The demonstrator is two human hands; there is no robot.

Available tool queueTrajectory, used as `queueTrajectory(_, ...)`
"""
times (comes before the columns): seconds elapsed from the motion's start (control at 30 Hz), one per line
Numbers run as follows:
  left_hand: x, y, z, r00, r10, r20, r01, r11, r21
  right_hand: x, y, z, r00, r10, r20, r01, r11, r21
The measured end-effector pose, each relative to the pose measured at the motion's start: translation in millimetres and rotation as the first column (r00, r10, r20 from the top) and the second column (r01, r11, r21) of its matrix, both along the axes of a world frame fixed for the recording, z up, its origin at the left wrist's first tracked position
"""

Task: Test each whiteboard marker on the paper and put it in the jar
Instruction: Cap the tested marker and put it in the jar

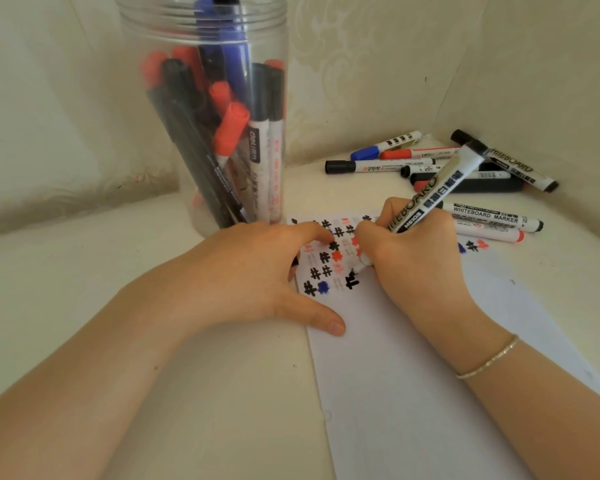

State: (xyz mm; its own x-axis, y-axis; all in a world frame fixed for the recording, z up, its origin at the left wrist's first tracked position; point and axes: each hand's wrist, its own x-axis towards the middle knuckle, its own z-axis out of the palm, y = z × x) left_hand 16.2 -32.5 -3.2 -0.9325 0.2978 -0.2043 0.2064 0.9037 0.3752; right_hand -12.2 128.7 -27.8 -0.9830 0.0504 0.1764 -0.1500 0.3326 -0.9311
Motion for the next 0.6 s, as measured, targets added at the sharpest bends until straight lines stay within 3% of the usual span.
queueTrajectory(0.13,0,-1,0,1.000,0.001,-0.008,-0.001,1.000,-0.010,1,0,0,0.999,0.036,0.009,-0.036,0.999,-0.001)
queueTrajectory(0.23,1,-2,-2,1.000,0.019,-0.011,-0.019,0.999,0.027,-1,3,3,0.998,0.044,0.040,-0.036,0.982,-0.187)
queueTrajectory(0.3,2,-3,-5,0.998,0.050,-0.032,-0.044,0.986,0.163,-3,8,6,0.999,0.024,0.038,-0.008,0.920,-0.391)
queueTrajectory(0.43,1,-2,-8,0.990,0.138,-0.008,-0.116,0.861,0.495,-7,12,14,0.999,0.042,0.014,-0.025,0.786,-0.618)
queueTrajectory(0.53,3,1,-6,0.988,0.144,-0.063,-0.085,0.828,0.554,-7,12,15,0.987,0.139,0.079,-0.021,0.603,-0.797)
queueTrajectory(0.6,5,2,-5,0.976,0.145,-0.160,-0.036,0.838,0.544,-5,14,15,0.982,0.154,0.105,0.001,0.558,-0.830)
